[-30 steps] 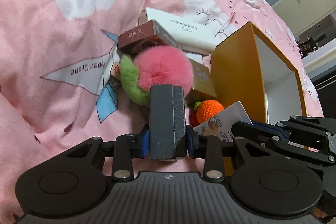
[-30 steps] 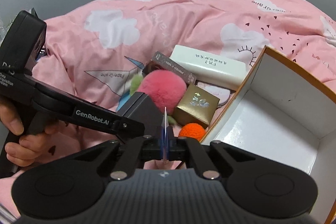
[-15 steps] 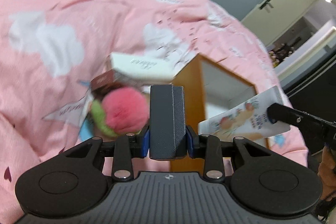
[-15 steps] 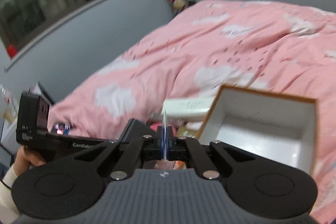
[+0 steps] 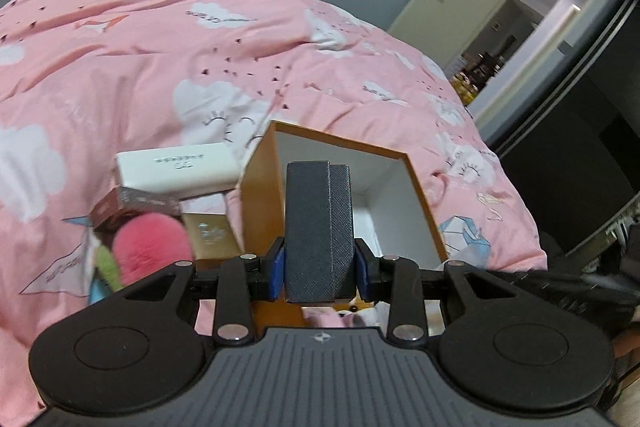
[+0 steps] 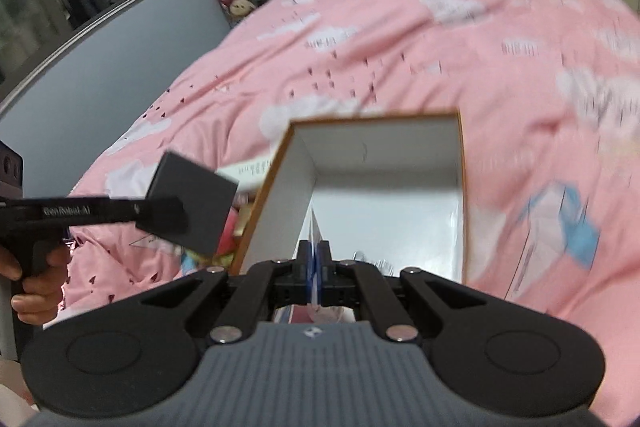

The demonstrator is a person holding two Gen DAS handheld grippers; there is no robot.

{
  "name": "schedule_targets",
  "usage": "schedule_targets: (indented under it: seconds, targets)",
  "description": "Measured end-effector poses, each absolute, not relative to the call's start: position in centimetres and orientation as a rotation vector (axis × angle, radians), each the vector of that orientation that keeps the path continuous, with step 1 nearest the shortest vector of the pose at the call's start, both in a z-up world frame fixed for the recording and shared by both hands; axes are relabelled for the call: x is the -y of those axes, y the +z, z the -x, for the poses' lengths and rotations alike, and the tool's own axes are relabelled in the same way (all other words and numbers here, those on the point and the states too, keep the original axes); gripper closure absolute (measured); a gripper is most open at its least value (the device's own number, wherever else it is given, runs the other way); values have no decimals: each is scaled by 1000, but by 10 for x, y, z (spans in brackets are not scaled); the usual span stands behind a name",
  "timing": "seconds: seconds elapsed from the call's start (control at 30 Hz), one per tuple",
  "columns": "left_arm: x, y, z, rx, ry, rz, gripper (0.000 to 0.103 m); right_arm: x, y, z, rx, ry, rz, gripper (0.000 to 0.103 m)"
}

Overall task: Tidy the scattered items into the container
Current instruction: 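Carry the black case over the box with the left gripper while the right gripper releases the card inside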

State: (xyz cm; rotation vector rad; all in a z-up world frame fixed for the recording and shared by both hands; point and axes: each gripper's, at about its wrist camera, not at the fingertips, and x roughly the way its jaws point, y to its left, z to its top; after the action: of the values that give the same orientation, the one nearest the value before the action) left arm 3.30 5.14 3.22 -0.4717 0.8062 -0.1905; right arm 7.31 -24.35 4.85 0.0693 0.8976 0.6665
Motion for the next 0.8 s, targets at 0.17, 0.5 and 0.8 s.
schedule_targets:
  seconds: [0.17,0.5,0.8]
  targets:
    - [-41,31,-39,-822,-216,448,64,249,25,-73,-964,667,-149,101]
    - [-31,27,-45,-847,-227,425,64,255,-7,-85,-1082,685,-330,97]
    - [-12,27,-51,-873,-311,364,64,245,-23,-88,-1120,639,-240,101]
